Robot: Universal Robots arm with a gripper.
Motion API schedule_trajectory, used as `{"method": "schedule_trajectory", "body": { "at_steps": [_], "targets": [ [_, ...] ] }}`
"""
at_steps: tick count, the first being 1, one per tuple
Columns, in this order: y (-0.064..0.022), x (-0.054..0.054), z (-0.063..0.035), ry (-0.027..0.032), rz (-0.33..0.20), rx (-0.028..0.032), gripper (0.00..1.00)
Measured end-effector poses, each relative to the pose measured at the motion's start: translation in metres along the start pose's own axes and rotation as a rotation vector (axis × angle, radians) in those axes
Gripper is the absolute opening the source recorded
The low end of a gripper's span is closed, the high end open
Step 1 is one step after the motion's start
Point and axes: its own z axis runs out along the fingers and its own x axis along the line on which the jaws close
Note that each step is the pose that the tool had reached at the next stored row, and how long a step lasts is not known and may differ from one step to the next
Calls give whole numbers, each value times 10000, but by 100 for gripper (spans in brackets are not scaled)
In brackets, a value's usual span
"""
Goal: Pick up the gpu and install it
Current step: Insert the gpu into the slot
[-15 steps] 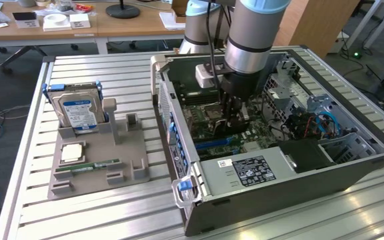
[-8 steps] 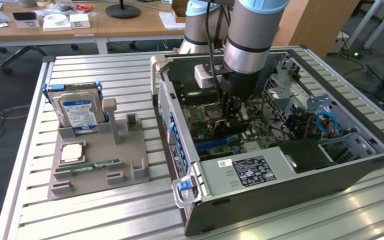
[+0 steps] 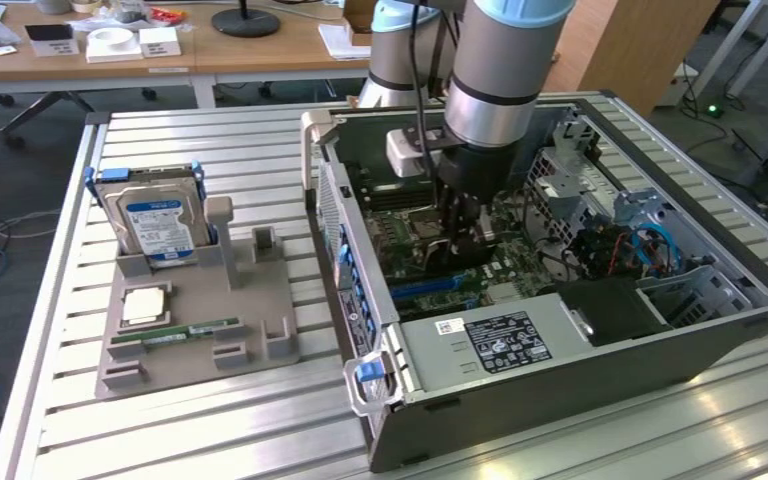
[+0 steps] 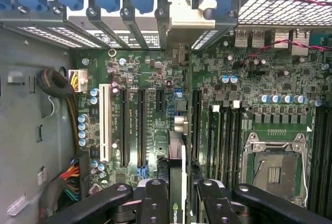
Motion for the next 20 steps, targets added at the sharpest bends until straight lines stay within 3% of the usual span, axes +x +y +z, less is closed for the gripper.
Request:
{"method": "schedule_trajectory", "body": {
  "at_steps": [20],
  "targets": [
    [53,0,28,-5,-145,-1,26]
  ]
}}
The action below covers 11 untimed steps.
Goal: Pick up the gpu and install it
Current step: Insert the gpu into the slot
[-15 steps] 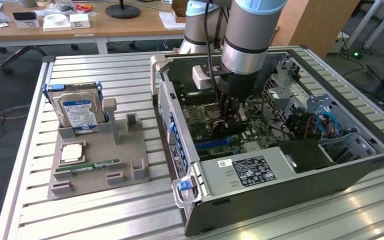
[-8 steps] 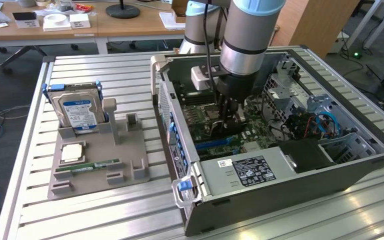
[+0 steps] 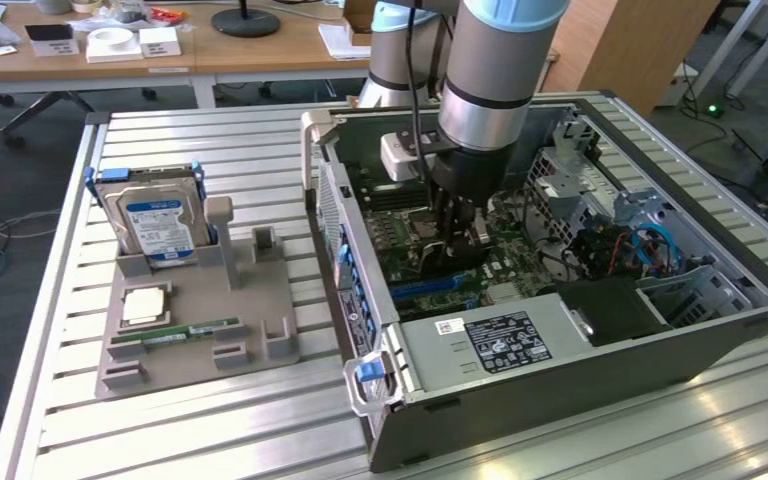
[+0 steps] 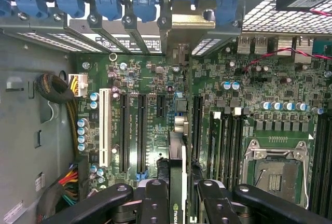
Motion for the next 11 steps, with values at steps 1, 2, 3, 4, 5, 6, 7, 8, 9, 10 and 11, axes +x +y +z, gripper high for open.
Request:
{"method": "schedule_trajectory", "body": {
  "at_steps": [1,2,3,4,5,6,7,8,9,10,11],
  "targets": [
    [0,0,0,1,0,0,26],
    [0,0,0,2,0,-1,26],
    [1,0,0,1,1,-1,26],
    [2,0,1,1,1,-1,26],
    [4,0,1,1,3,0,26],
    [6,0,1,1,2,0,26],
    [7,0,2,1,1,0,26],
    [8,0,2,1,1,0,26],
    [10,0,2,1,2,0,26],
    [11,0,2,1,1,0,26],
    [12,0,2,2,0,0,26]
  ]
}}
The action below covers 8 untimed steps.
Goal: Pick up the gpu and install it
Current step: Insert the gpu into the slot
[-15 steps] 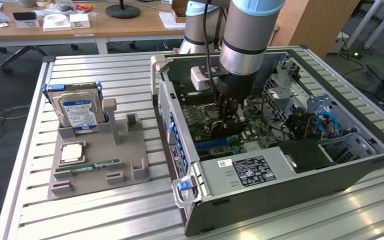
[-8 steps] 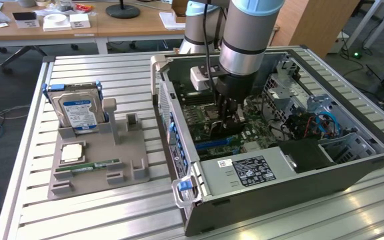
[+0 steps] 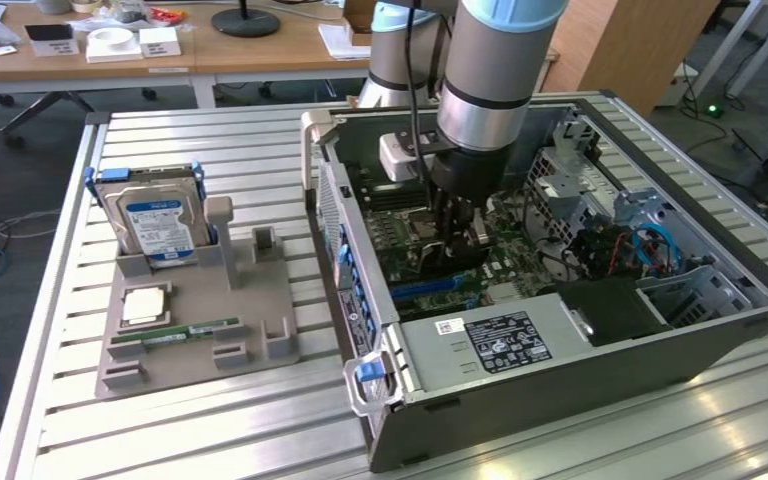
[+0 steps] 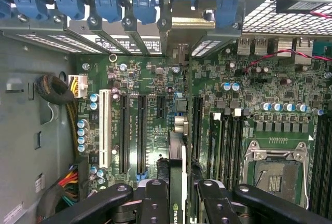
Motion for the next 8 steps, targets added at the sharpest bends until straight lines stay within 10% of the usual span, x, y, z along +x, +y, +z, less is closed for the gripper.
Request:
{"method": "schedule_trajectory", "body": {
  "at_steps": [8],
  "targets": [
    [9,0,15,0,0,0,26]
  ]
}}
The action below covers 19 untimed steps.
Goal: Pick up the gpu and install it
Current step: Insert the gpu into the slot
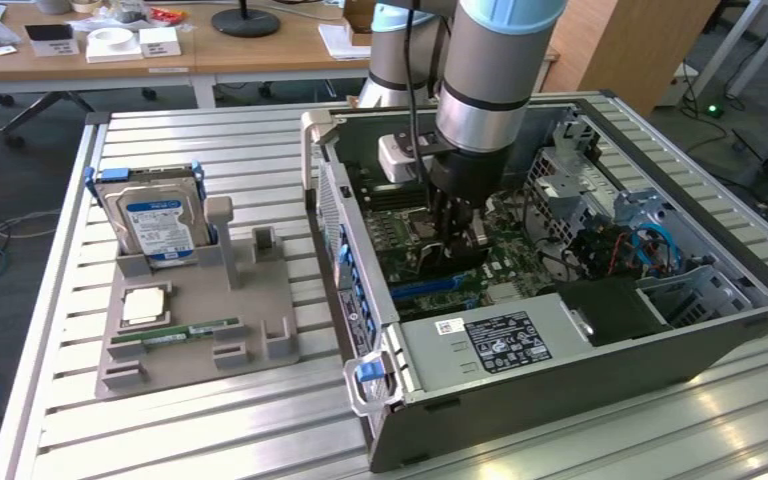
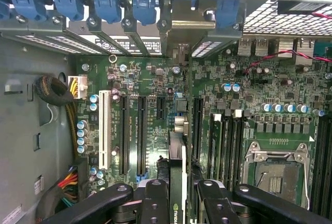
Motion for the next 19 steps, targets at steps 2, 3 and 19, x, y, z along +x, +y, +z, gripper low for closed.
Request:
{"method": "schedule_trajectory", "body": {
  "at_steps": [2,3,19],
  "targets": [
    [1,0,5,1,0,0,26],
    [2,0,9,-1,0,1,26],
    [13,0,41,-1,-1,1,26]
  ]
}}
